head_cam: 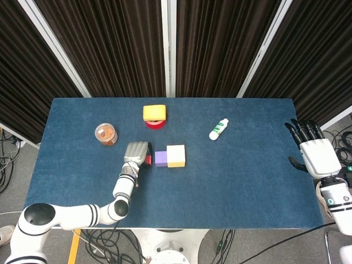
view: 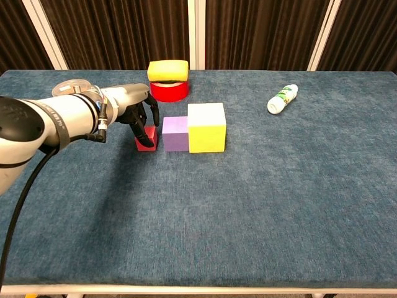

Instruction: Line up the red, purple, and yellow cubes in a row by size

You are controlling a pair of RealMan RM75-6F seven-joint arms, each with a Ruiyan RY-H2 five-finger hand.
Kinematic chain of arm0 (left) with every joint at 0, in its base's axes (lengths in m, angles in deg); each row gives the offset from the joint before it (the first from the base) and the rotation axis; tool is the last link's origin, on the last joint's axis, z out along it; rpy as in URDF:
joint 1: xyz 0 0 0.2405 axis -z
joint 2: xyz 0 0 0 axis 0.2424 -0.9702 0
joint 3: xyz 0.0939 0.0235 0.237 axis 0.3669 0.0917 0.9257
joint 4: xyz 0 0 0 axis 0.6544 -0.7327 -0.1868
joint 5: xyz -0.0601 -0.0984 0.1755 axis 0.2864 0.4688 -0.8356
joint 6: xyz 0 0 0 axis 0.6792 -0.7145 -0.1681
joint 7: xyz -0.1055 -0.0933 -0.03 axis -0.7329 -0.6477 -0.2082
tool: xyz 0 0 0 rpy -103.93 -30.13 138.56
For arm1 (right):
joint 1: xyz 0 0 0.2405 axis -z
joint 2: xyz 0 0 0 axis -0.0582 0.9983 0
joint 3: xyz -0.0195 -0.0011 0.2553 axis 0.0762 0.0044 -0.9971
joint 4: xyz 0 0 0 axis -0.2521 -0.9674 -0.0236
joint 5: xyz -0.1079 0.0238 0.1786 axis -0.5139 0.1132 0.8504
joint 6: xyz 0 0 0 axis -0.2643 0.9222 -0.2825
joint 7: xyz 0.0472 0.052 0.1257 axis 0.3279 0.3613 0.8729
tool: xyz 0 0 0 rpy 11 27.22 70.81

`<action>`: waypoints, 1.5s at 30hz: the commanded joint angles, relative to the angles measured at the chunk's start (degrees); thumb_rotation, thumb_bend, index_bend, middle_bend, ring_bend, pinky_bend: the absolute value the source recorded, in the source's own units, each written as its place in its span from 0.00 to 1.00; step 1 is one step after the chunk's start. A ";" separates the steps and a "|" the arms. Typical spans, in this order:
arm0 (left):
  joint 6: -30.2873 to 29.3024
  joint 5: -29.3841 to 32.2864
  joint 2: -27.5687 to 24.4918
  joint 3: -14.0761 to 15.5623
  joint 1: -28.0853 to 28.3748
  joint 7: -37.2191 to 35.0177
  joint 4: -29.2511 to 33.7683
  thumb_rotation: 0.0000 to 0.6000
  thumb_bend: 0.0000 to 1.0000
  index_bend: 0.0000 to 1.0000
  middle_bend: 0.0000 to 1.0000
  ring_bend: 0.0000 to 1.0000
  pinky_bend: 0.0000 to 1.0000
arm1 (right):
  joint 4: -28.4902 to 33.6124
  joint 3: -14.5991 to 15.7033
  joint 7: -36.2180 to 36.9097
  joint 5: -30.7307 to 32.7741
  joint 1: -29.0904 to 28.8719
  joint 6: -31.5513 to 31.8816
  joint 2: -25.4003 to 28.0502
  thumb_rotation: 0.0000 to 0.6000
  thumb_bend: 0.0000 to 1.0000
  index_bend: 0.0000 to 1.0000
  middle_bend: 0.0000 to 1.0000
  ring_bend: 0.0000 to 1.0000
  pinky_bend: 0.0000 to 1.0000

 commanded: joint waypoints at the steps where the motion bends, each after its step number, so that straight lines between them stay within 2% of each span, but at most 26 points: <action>1: -0.68 -1.07 -0.88 0.22 -0.42 -0.28 1.69 1.00 0.22 0.39 0.84 0.91 0.97 | 0.03 -0.01 0.00 0.02 0.04 0.02 0.04 1.00 0.16 0.00 0.03 0.00 0.00; 5: -2.29 -4.19 -3.41 1.32 -1.55 -0.65 5.88 1.00 0.22 0.32 0.83 0.91 0.97 | 0.13 -0.09 -0.03 -0.04 0.05 0.07 0.08 1.00 0.16 0.00 0.03 0.00 0.00; 9: -3.89 -8.57 -7.05 3.25 -3.54 -1.67 9.81 1.00 0.22 0.30 0.83 0.91 0.97 | 0.26 -0.16 0.04 -0.19 0.12 0.31 0.17 1.00 0.16 0.00 0.03 0.00 0.00; 13: -4.34 -12.69 -9.65 5.51 -5.36 -2.95 10.57 1.00 0.21 0.30 0.83 0.91 0.97 | 0.38 -0.14 0.14 -0.39 0.16 0.40 0.15 1.00 0.16 0.00 0.03 0.00 0.00; 17: -2.56 -15.10 -9.36 6.76 -6.09 -4.82 6.94 1.00 0.16 0.29 0.82 0.91 0.96 | 0.56 -0.18 -0.03 -0.44 0.15 0.45 0.10 1.00 0.16 0.00 0.03 0.00 0.00; 24: 1.94 -18.16 -4.56 5.96 -5.78 -10.24 -2.66 1.00 0.12 0.27 0.82 0.91 0.96 | 1.07 -0.33 -0.99 -0.07 0.07 0.25 0.16 1.00 0.17 0.00 0.03 0.00 0.00; 30: 4.33 -19.31 -1.85 5.24 -5.39 -12.36 -7.97 1.00 0.12 0.27 0.81 0.91 0.96 | 1.34 -0.48 -1.44 0.58 0.33 0.32 0.52 1.00 0.17 0.00 0.03 0.00 0.00; 45: 5.48 -20.50 -0.69 3.39 -4.90 -12.79 -8.82 1.00 0.12 0.27 0.81 0.91 0.96 | 1.83 -0.62 -1.46 0.77 0.83 0.86 1.15 1.00 0.17 0.00 0.03 0.00 0.00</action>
